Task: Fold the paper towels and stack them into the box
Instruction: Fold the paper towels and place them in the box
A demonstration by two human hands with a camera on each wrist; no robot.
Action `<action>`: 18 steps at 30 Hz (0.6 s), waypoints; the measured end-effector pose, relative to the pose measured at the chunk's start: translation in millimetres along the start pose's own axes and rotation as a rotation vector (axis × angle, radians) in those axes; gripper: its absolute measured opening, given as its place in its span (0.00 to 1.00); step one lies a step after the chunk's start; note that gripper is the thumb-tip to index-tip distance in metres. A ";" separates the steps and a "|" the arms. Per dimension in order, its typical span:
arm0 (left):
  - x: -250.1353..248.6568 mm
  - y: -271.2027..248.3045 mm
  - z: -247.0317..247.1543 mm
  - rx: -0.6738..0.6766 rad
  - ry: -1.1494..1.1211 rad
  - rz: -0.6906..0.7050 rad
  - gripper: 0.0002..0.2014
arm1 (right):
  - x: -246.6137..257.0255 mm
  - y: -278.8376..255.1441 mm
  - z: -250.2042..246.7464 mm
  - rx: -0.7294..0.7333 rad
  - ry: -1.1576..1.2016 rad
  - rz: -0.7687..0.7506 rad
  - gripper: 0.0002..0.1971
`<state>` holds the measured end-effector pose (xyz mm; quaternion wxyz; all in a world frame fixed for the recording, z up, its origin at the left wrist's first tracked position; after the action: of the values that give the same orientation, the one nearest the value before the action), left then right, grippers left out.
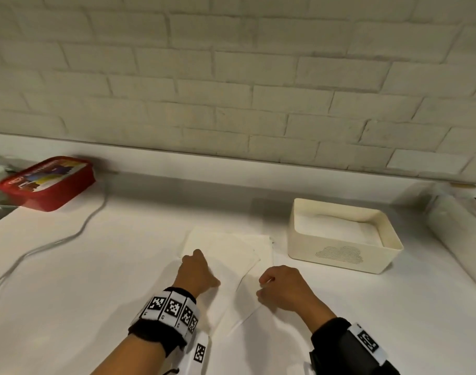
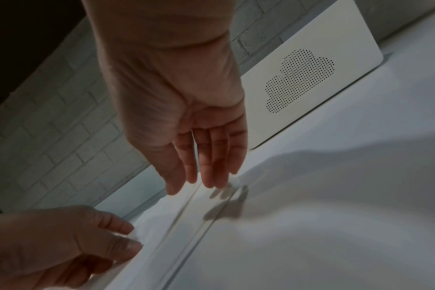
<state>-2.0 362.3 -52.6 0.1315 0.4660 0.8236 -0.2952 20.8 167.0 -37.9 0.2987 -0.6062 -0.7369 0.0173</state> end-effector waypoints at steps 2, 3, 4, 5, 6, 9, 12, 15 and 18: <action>1.4 3.6 -0.7 0.010 -0.038 -0.007 0.34 | 0.4 3.0 -4.3 -0.009 0.023 0.011 0.13; 1.8 4.9 -1.3 0.004 -0.049 -0.004 0.32 | 0.7 4.5 -6.3 -0.014 0.034 0.015 0.13; 1.6 5.9 -1.9 -0.010 -0.062 0.003 0.29 | 0.7 5.8 -7.8 -0.017 0.040 0.015 0.13; 1.4 6.1 -2.9 -0.029 -0.082 0.015 0.25 | 0.8 7.5 -8.7 -0.018 0.037 0.010 0.13; 0.7 5.4 -4.2 -0.052 -0.107 0.031 0.20 | 0.8 9.1 -9.2 -0.021 0.032 0.004 0.13; -1.3 0.8 -8.5 -0.132 -0.126 0.082 0.10 | 1.8 14.5 -10.6 -0.030 0.042 0.002 0.13; -2.8 -5.8 -8.3 -0.133 -0.118 0.176 0.13 | 5.7 18.1 -12.8 -0.049 0.077 -0.019 0.20; -6.5 -10.5 -3.6 -0.002 -0.115 0.314 0.15 | 11.1 21.6 -14.8 -0.076 0.066 -0.098 0.43; -8.7 -9.8 -2.3 0.124 -0.112 0.385 0.16 | 19.4 26.4 -13.2 -0.060 0.108 -0.170 0.49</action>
<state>-5.5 353.9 -42.9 0.2023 0.6049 0.6910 -0.3400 48.5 187.1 -29.2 0.3203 -0.5500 -0.7687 -0.0630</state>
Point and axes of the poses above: each hand's wrist, its own y-axis towards the middle knuckle, its own z-axis out of the palm, x = y × z, the point moved 3 cm from there along y, towards the middle knuckle, and after that the axes turned 7 degrees about -y, right-handed, at the moved point
